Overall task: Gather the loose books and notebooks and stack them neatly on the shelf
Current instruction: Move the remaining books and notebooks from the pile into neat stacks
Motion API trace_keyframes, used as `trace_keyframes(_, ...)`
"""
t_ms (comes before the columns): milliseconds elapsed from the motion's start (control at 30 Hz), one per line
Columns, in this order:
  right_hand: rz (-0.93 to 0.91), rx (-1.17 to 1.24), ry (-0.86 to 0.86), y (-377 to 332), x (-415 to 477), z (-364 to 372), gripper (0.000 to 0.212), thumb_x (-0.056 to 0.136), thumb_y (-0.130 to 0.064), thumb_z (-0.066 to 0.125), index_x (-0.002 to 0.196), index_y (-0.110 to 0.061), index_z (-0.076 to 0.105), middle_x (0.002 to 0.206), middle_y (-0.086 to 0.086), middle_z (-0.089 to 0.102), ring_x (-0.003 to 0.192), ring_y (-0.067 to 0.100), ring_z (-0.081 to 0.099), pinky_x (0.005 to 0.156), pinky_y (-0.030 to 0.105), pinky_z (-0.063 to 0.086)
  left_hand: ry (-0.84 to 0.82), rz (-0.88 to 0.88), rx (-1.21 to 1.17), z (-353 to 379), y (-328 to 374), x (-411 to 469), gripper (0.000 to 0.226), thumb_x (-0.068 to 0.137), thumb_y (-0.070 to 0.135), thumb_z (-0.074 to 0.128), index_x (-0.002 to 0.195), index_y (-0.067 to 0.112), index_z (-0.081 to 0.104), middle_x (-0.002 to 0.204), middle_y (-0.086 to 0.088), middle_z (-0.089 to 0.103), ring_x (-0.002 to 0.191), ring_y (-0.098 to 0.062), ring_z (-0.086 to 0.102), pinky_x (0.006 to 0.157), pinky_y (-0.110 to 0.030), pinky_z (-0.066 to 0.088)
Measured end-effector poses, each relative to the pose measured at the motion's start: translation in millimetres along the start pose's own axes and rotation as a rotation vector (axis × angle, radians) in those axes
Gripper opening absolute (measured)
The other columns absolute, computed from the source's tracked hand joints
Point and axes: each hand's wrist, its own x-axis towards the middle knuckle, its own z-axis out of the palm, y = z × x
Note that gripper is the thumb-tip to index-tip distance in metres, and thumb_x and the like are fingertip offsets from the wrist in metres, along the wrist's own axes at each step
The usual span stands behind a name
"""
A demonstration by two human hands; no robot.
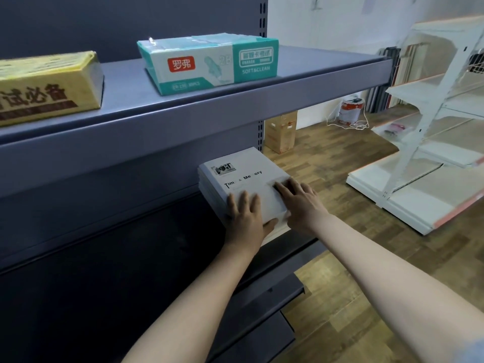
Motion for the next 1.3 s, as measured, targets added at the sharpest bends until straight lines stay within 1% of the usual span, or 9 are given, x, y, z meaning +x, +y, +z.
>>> trace_keyframes(167, 0.019, -0.046, 0.002, -6.4, 3.4, 0.9, 0.089, 0.079, -0.025, 0.059, 0.15, -0.027, 0.005, 0.154, 0.01, 0.009, 0.132, 0.038, 0.024, 0.113, 0.042, 0.021, 0.003, 0.013, 0.099, 5.9, -2.7, 3.1, 0.077, 0.058, 0.058, 0.077, 0.111, 0.004, 0.068, 0.113, -0.024, 0.064, 0.106, -0.055, 0.054, 0.07, -0.06, 0.053)
trace_keyframes(333, 0.014, -0.081, 0.023, -7.1, 4.0, 1.8, 0.09, 0.077, -0.023, 0.059, 0.15, -0.024, 0.006, 0.15, 0.012, 0.013, 0.125, 0.04, 0.029, 0.112, 0.041, 0.022, -0.053, 0.031, 0.175, 7.1, -8.0, 3.7, 0.075, 0.065, 0.063, 0.063, 0.114, 0.007, 0.067, 0.115, -0.024, 0.064, 0.108, -0.054, 0.054, 0.074, -0.059, 0.053)
trace_keyframes(433, 0.019, -0.052, 0.031, -6.4, 2.8, 2.5, 0.089, 0.077, -0.023, 0.057, 0.15, -0.025, 0.007, 0.151, 0.011, 0.012, 0.127, 0.039, 0.027, 0.113, 0.04, 0.019, -0.088, 0.039, 0.114, 4.1, -7.7, 4.3, 0.078, 0.077, 0.062, 0.043, 0.129, 0.005, 0.056, 0.132, -0.028, 0.051, 0.123, -0.056, 0.039, 0.089, -0.064, 0.044)
trace_keyframes(500, 0.032, -0.063, 0.026, -8.5, 3.8, 1.9, 0.088, 0.079, -0.024, 0.057, 0.15, -0.026, 0.005, 0.152, 0.011, 0.01, 0.132, 0.038, 0.023, 0.114, 0.041, 0.017, -0.108, 0.029, 0.098, -1.2, -5.4, 4.7, 0.079, 0.087, 0.061, 0.039, 0.147, 0.01, 0.03, 0.152, -0.023, 0.024, 0.138, -0.051, 0.01, 0.109, -0.063, 0.021)
trace_keyframes(567, 0.068, -0.076, 0.025, -13.7, 2.0, 0.3, 0.085, 0.083, -0.025, 0.056, 0.15, -0.028, 0.003, 0.154, 0.012, 0.006, 0.14, 0.037, 0.012, 0.116, 0.049, 0.01, -0.19, 0.005, 0.109, -10.2, -3.9, 4.3, 0.077, 0.091, 0.062, 0.033, 0.152, 0.021, 0.009, 0.158, -0.012, 0.001, 0.142, -0.042, -0.008, 0.11, -0.064, 0.002)
trace_keyframes(633, 0.078, -0.065, 0.042, -20.0, -6.2, 0.1, 0.082, 0.086, -0.023, 0.053, 0.15, -0.029, 0.002, 0.156, 0.01, 0.001, 0.144, 0.033, 0.001, 0.115, 0.056, 0.003, -0.263, 0.012, 0.114, -23.6, -3.8, 0.2, 0.077, 0.091, 0.064, 0.027, 0.151, 0.025, -0.001, 0.159, -0.006, -0.01, 0.142, -0.038, -0.014, 0.108, -0.065, -0.003)
trace_keyframes(833, -0.124, 0.067, 0.102, -51.2, -43.8, 1.5, 0.089, 0.077, -0.008, 0.047, 0.15, -0.035, 0.002, 0.159, 0.0, -0.003, 0.146, 0.021, -0.006, 0.116, 0.051, -0.003, -0.24, 0.095, 0.299, -53.1, -56.5, -52.3, 0.077, 0.093, 0.061, 0.03, 0.151, 0.023, -0.002, 0.159, -0.004, -0.011, 0.145, -0.031, -0.007, 0.114, -0.053, -0.004)
trace_keyframes(1133, -0.503, 0.006, 0.171, -185.1, -66.1, -33.5, 0.084, 0.083, -0.025, 0.057, 0.15, -0.03, 0.008, 0.159, 0.001, -0.004, 0.146, 0.022, -0.008, 0.116, 0.047, -0.009, -0.16, -0.15, 0.384, -129.7, -152.4, -136.9, 0.062, 0.098, 0.053, 0.024, 0.151, 0.026, 0.009, 0.159, -0.002, -0.004, 0.146, -0.03, -0.004, 0.116, -0.052, -0.005)
trace_keyframes(1300, -0.689, 0.025, 0.18, -277.9, -87.1, -34.1, 0.079, 0.085, -0.023, 0.052, 0.15, -0.028, 0.008, 0.159, 0.001, -0.004, 0.146, 0.022, -0.01, 0.114, 0.046, -0.011, -0.137, -0.286, 0.433, -179.8, -205.2, -203.1, 0.058, 0.099, 0.048, 0.024, 0.151, 0.026, 0.011, 0.159, 0.0, -0.001, 0.145, -0.03, -0.003, 0.116, -0.051, -0.007)
